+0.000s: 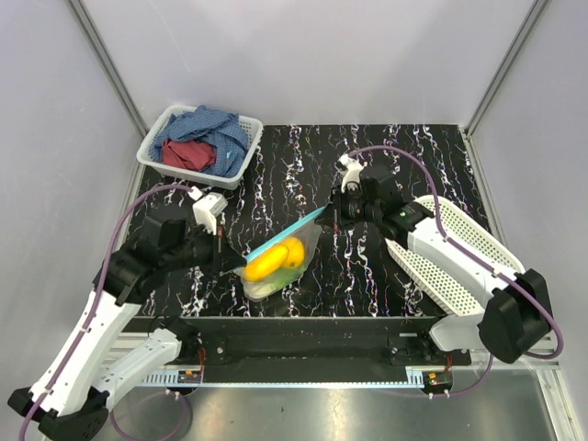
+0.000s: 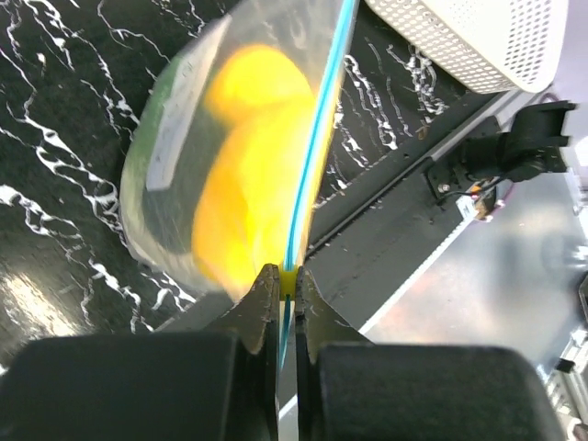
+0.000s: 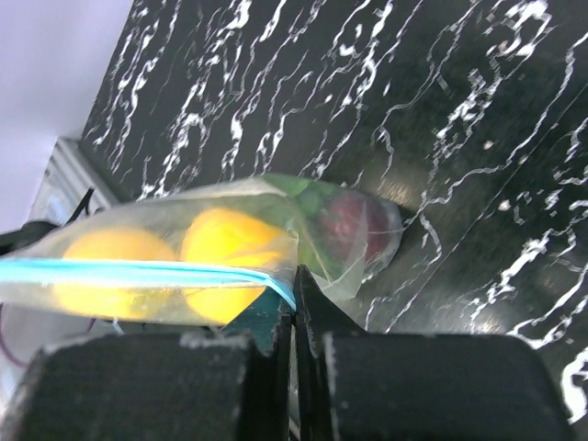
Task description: Open the zip-top bag and remove the fake food
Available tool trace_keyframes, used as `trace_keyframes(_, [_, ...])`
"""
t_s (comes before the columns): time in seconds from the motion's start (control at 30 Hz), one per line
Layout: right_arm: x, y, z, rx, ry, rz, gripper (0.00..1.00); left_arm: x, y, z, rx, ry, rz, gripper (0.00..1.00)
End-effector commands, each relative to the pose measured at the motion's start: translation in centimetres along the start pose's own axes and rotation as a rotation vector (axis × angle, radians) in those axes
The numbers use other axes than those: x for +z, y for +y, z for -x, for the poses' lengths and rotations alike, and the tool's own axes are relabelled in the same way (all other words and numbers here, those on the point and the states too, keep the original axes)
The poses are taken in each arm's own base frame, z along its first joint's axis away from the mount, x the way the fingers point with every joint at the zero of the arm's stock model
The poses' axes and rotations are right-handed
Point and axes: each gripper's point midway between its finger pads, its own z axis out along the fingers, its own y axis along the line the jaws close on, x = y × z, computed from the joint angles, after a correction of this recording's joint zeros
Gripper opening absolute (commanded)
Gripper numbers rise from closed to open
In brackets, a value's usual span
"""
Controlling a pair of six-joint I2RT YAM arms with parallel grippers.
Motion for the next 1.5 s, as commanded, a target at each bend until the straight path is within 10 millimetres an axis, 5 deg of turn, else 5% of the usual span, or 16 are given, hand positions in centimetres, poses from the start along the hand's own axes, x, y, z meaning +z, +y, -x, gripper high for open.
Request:
trace_keyframes(0.0, [0.0, -2.8, 4.7, -0.060, -0.123, -0.148, 0.00, -1.7, -1.0, -2.7, -0.077, 0.058, -0.037, 0.00])
trace_keyframes(0.13, [0.9, -2.9, 5.4, -0.075, -0.123, -0.140, 0.00, -2.4, -3.1, -3.7, -0.111, 0.077, -0.158, 0.00])
trace_keyframes(0.27, [1.5, 0.3, 6.1, -0.147, -0.138, 0.048, 0.00, -2.6, -4.0, -4.2, -0.116, 0.065, -0.223, 0.02])
trace_keyframes(0.3, [1.6, 0.9, 6.1, -0.172, -0.137, 0.087, 0.00, -2.8, -4.2, -3.8, -0.110, 0.053, -0.226, 0.09])
trace_keyframes(0.4, [1.7, 2.9, 5.7, -0.219, -0.111, 0.217, 0.00, -2.7, -3.9, -2.1, -0.106, 0.022, -0.181, 0.50])
trace_keyframes(0.47, [1.3, 4.1, 5.0, -0.244, -0.093, 0.297, 0.00, -2.5, -3.3, 0.2, -0.102, -0.014, -0.112, 0.60])
trace_keyframes(0.5, [1.1, 4.5, 4.8, -0.266, -0.088, 0.326, 0.00, -2.3, -3.2, 0.9, -0.099, -0.018, -0.095, 0.77])
trace_keyframes(0.57, [0.5, 5.6, 4.1, -0.289, -0.068, 0.401, 0.00, -1.7, -2.7, 3.2, -0.098, -0.033, -0.042, 0.82])
trace_keyframes(0.77, [0.1, 6.1, 2.9, -0.281, -0.018, 0.454, 0.00, 1.1, -2.4, 6.7, -0.065, -0.031, -0.037, 0.78])
trace_keyframes(1.17, [0.0, 6.3, 2.7, -0.257, 0.004, 0.464, 0.00, 5.8, -0.7, 5.5, -0.094, 0.089, -0.053, 0.63])
trace_keyframes(1.3, [0.1, 6.3, 2.7, -0.238, 0.010, 0.463, 0.00, 6.8, 0.2, 4.6, -0.116, 0.126, -0.030, 0.47])
trace_keyframes(1.47, [0.3, 5.7, 3.0, -0.149, 0.018, 0.392, 0.08, 7.1, 0.0, 4.2, -0.126, 0.150, -0.049, 0.02])
